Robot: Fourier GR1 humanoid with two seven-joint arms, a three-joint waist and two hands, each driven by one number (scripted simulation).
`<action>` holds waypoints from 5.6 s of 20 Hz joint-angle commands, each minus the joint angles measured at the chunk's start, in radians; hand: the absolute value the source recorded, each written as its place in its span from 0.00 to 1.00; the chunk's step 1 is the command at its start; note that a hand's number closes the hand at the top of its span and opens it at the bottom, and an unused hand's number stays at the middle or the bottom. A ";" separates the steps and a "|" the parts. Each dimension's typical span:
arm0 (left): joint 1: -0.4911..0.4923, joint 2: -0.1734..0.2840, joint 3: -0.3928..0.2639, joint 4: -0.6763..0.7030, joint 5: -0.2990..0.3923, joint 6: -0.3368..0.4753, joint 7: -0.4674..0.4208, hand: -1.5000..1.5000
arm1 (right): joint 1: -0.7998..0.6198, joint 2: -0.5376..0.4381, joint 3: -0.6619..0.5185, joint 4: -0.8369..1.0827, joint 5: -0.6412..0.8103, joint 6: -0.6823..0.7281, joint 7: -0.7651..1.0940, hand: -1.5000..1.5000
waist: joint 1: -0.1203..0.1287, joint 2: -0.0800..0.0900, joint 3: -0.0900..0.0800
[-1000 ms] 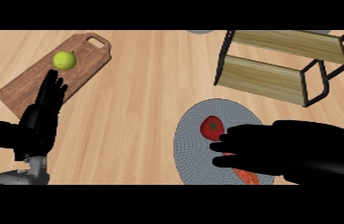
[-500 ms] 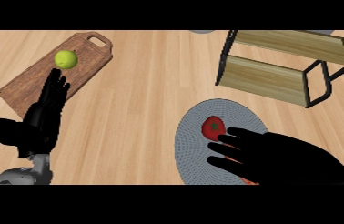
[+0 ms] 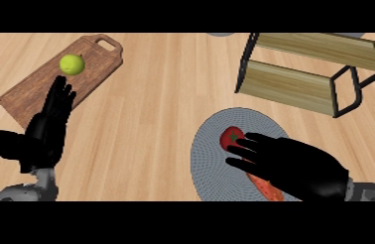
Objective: Pick the sweet potato from the placemat and place it in the tiered shelf
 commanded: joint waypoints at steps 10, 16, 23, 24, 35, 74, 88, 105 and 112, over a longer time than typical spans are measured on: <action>0.011 -0.061 0.045 0.003 -0.060 -0.045 -0.012 0.50 | 0.060 0.110 -0.030 0.196 0.245 -0.079 -0.218 0.00 | -0.001 0.000 0.000; -0.017 -0.080 0.047 -0.027 -0.085 -0.049 0.053 0.50 | 0.139 0.133 -0.029 0.228 0.318 -0.153 -0.300 0.00 | -0.003 -0.001 0.000; -0.091 -0.111 0.056 0.005 -0.134 -0.034 0.081 0.50 | 0.102 0.226 -0.036 0.337 0.394 -0.164 -0.340 0.00 | -0.004 0.000 0.000; 0.031 -0.130 0.020 -0.101 -0.147 -0.034 0.070 0.50 | 0.117 0.198 -0.048 0.361 0.402 -0.182 -0.376 0.00 | 0.001 -0.001 0.000; 0.005 -0.115 0.072 -0.093 -0.128 -0.083 0.097 0.50 | 0.123 0.285 0.039 0.453 0.565 -0.387 -0.446 1.00 | 0.001 0.000 0.000; 0.001 -0.133 0.098 -0.021 -0.134 -0.123 0.025 0.50 | -0.263 0.668 -0.466 -0.188 0.489 -0.317 1.270 1.00 | -0.005 -0.002 -0.001; -0.006 -0.175 0.084 -0.045 -0.175 -0.093 0.070 0.50 | -0.312 0.560 -0.756 0.193 0.413 -0.604 0.948 1.00 | 0.003 0.001 0.000; -0.015 -0.182 0.110 0.000 -0.169 -0.129 0.032 0.50 | -0.457 0.482 -0.910 0.699 0.256 -1.005 0.716 1.00 | 0.006 0.002 0.000; 0.003 -0.163 0.143 0.024 -0.132 -0.182 -0.012 0.50 | -0.489 0.417 -0.931 0.868 0.111 -0.985 0.588 0.00 | 0.006 0.002 0.000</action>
